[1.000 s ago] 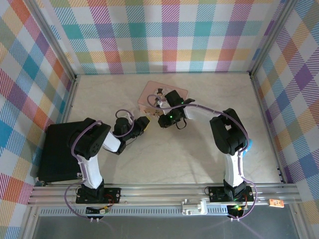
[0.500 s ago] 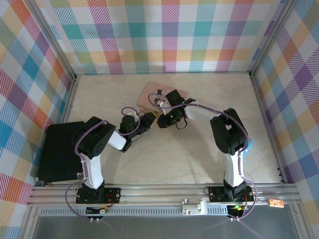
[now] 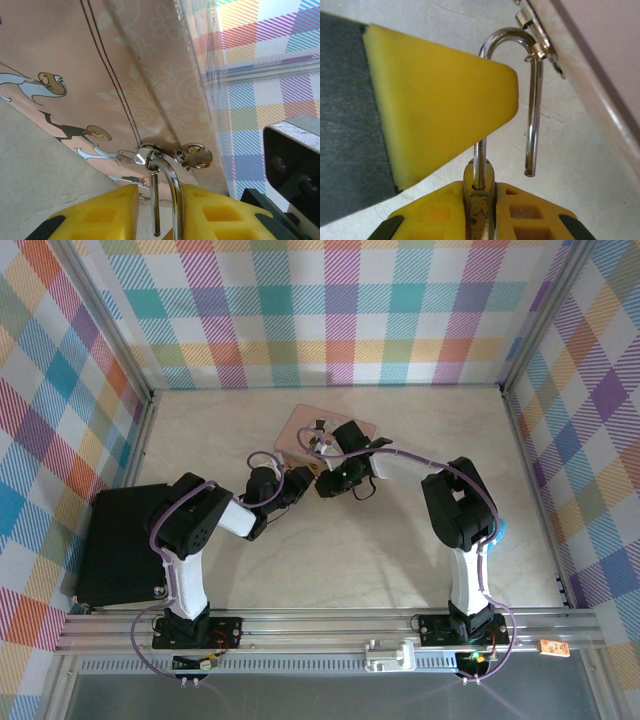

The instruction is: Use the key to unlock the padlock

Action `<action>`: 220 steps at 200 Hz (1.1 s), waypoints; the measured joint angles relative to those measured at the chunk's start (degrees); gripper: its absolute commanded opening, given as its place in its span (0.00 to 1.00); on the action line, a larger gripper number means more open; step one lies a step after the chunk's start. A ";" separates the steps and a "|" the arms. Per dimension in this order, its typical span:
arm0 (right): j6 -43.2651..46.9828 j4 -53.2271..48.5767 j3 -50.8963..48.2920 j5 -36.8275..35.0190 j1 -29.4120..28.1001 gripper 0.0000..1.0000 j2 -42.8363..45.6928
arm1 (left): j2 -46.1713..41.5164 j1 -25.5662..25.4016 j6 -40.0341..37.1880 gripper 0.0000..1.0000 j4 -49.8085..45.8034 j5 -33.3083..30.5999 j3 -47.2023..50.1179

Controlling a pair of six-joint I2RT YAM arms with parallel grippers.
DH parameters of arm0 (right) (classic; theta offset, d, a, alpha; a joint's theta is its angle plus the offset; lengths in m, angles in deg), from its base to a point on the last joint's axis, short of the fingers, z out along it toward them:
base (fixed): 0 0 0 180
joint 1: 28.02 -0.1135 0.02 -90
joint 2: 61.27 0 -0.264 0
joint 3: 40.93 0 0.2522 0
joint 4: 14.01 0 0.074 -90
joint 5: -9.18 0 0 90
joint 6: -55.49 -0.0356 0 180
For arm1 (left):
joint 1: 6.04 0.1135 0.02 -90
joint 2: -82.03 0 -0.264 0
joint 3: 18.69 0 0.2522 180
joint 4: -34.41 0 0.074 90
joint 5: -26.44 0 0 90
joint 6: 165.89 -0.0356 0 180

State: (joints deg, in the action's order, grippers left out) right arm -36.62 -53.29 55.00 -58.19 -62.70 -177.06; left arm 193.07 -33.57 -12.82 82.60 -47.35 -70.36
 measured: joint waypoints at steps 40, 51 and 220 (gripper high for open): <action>0.00 0.00 -0.02 -0.07 0.00 0.00 0.00 | -0.15 -0.09 -1.22 0.11 -2.47 -0.37 -1.73; 0.02 0.07 -0.17 -0.07 0.00 0.00 -0.04 | -0.17 -0.17 -1.09 0.04 -2.38 -0.33 -1.84; -23.10 2.60 -8.15 -26.47 1.05 0.79 18.45 | -2.14 -2.23 -2.29 0.00 -5.05 -9.42 -0.61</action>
State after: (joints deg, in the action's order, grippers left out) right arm -59.73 -50.69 46.85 -84.66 -61.65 -158.61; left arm 190.93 -35.80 -15.12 77.55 -56.77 -70.97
